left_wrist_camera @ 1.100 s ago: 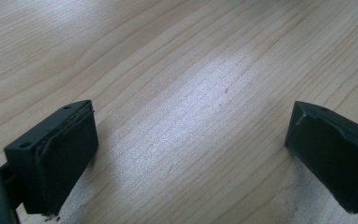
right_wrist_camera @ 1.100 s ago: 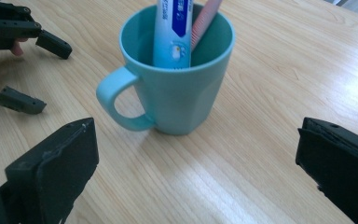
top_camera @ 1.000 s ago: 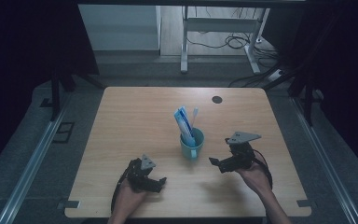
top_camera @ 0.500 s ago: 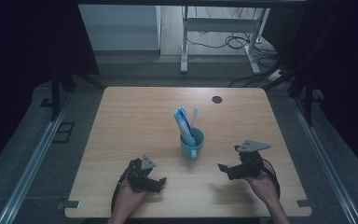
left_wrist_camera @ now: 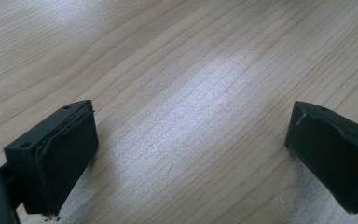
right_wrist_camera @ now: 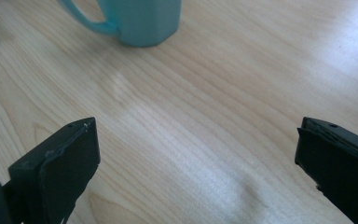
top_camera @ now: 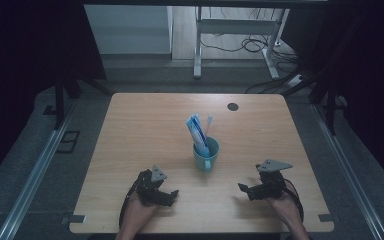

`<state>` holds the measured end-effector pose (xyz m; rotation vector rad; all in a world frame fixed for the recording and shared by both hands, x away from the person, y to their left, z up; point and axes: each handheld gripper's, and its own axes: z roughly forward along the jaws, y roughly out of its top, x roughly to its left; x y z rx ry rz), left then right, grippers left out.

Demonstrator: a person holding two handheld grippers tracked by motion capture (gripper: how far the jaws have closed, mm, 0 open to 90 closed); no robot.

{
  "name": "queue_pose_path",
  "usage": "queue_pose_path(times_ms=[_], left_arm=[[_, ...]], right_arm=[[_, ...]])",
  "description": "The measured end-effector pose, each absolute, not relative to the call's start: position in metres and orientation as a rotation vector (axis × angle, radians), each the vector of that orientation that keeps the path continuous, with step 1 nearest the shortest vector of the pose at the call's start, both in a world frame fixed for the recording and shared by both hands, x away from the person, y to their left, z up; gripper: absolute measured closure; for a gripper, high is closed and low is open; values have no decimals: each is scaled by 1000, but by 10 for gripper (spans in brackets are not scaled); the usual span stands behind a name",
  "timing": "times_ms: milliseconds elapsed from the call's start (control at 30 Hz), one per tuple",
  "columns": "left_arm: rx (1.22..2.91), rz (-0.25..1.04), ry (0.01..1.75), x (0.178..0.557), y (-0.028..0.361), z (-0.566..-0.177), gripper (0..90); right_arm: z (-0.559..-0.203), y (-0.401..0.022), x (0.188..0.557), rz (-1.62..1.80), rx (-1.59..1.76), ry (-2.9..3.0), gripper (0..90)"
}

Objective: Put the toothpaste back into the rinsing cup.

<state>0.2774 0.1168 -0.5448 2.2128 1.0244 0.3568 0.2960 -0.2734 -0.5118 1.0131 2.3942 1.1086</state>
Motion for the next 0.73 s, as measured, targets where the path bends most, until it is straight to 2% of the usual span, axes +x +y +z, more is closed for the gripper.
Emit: queue_pose_path(times_ms=[500,733], left_arm=[[2214,358,1022,278,117,-545,25],[2216,358,1022,278,117,-545,25]], right_arm=[[-543,-278,295,1034,1049,2452,1],[-543,-277,294,1010,1039,2451,7]])
